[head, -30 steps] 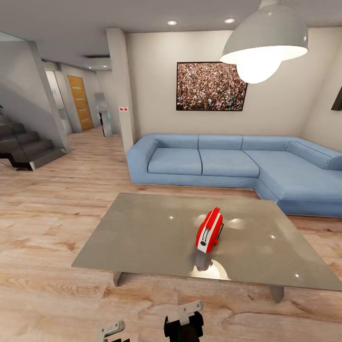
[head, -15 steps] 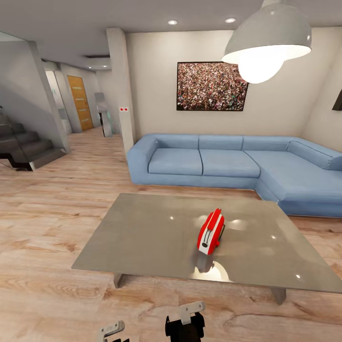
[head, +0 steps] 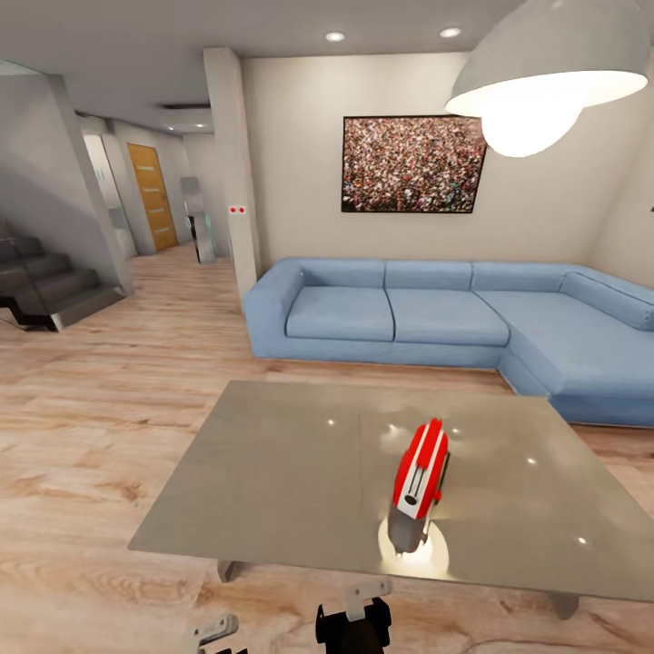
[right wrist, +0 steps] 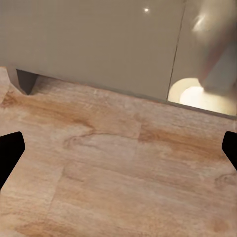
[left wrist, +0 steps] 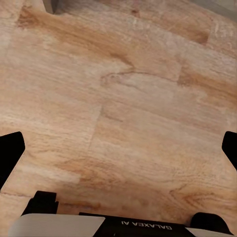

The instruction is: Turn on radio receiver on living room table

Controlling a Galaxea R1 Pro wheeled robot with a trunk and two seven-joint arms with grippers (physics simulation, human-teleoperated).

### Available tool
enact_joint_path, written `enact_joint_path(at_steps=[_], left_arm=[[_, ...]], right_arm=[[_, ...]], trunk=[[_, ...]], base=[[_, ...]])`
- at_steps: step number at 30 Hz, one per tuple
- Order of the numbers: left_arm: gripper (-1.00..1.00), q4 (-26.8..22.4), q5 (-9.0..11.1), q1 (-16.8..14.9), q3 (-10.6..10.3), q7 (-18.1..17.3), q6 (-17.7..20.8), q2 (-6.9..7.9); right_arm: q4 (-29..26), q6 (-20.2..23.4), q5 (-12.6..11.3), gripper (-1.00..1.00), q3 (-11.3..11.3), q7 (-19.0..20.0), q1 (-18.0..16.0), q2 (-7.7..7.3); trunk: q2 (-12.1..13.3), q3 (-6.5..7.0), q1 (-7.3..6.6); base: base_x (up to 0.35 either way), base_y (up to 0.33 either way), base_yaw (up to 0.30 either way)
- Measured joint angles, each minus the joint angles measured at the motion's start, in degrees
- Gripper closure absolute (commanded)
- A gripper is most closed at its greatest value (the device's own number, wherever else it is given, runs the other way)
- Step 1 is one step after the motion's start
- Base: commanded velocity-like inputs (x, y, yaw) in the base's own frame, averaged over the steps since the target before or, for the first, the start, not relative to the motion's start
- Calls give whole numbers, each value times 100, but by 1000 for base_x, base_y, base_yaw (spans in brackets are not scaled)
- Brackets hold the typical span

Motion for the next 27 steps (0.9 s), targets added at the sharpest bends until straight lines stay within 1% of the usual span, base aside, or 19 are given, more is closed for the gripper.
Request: enact_joint_path(at_steps=[27], left_arm=[[-100,-4,7,0,-5,10,2,-9]], right_arm=[[1,1,9,-100,-7,0,0,0]], trunk=[[0,0,0]], base=[[6,1,0]])
